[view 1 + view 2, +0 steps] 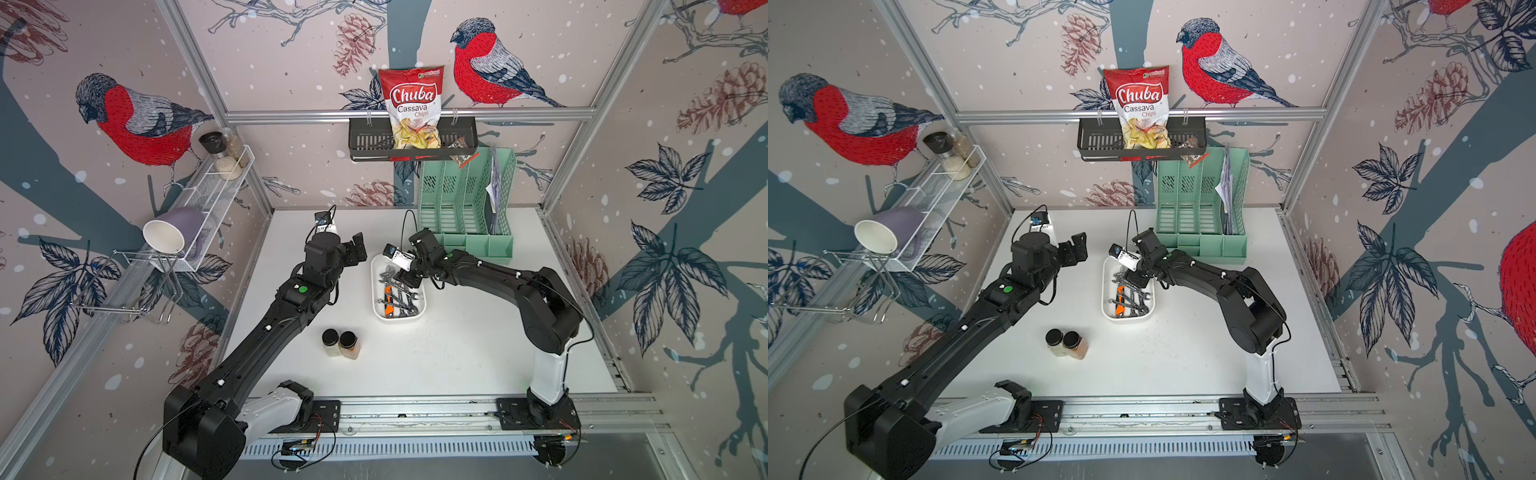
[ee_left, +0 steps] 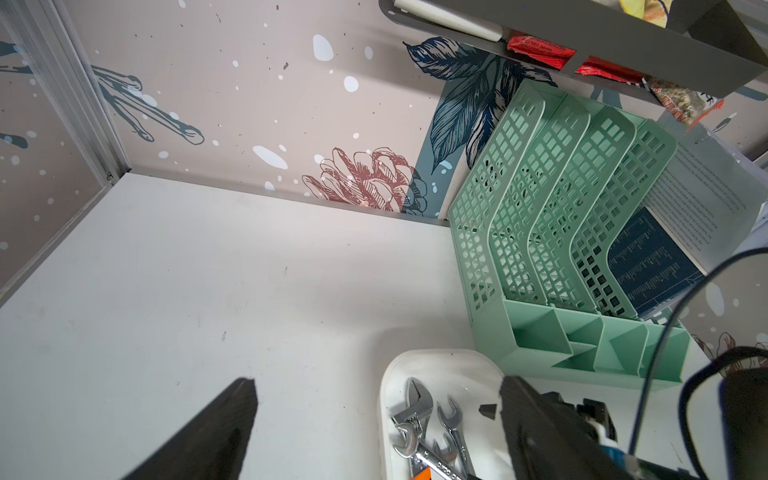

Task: Take out the wrench from the storage box
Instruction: Pick up the wrench from the storage box.

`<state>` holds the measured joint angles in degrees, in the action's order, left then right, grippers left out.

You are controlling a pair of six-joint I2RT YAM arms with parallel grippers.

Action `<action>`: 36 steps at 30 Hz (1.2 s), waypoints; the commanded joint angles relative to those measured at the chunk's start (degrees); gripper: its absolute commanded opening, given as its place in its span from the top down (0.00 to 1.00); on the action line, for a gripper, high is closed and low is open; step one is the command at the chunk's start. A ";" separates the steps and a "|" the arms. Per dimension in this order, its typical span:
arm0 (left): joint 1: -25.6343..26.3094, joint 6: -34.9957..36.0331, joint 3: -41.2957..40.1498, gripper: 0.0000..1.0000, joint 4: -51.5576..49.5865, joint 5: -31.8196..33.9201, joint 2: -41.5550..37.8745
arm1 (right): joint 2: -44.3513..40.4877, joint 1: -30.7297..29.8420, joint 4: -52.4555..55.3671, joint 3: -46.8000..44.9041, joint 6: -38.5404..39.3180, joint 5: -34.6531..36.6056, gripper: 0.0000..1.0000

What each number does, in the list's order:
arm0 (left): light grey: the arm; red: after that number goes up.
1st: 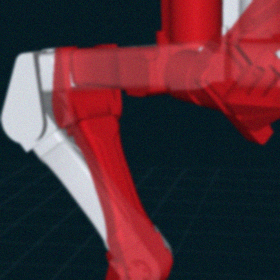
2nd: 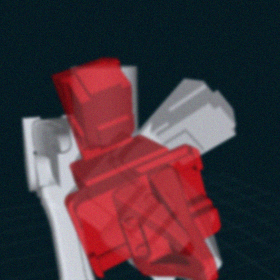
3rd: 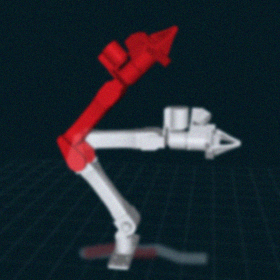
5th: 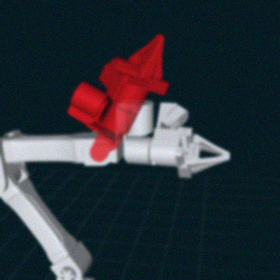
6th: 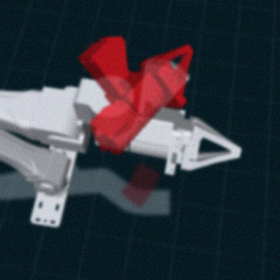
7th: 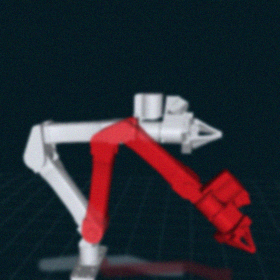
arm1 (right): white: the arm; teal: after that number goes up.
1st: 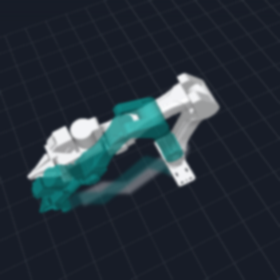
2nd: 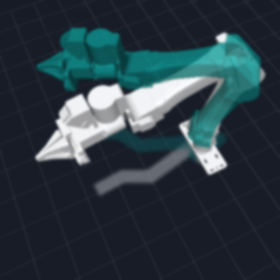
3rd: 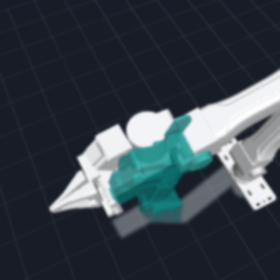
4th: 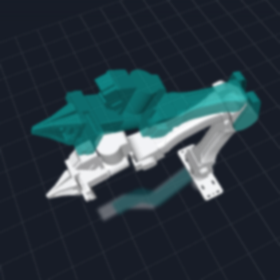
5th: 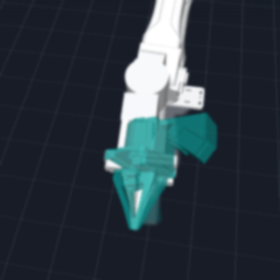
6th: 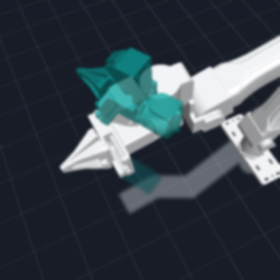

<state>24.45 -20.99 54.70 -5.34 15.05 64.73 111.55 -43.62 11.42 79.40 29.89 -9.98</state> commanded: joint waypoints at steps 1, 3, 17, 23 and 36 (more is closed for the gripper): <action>0.04 0.46 0.50 0.05 -0.19 0.55 0.22 | 1.80 -0.55 1.85 1.26 0.84 1.61 0.45; 0.06 0.46 0.68 0.05 -0.33 -0.04 0.72 | 3.30 -0.94 1.52 2.30 -0.33 3.40 0.49; 0.07 0.29 2.15 0.05 -1.78 -3.10 3.23 | 7.93 -2.63 5.26 5.24 -1.15 6.69 0.59; 0.07 0.35 2.16 0.05 -1.86 -3.38 3.21 | 9.56 -3.74 6.09 6.39 -1.11 6.72 0.60; 0.07 0.26 2.11 0.05 -2.06 -3.45 3.25 | 10.15 -4.09 6.05 6.65 -1.53 6.64 0.65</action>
<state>24.47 -20.97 56.49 -7.11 11.99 68.25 121.34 -47.57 16.95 85.71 29.39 -3.42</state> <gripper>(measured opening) 0.951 0.351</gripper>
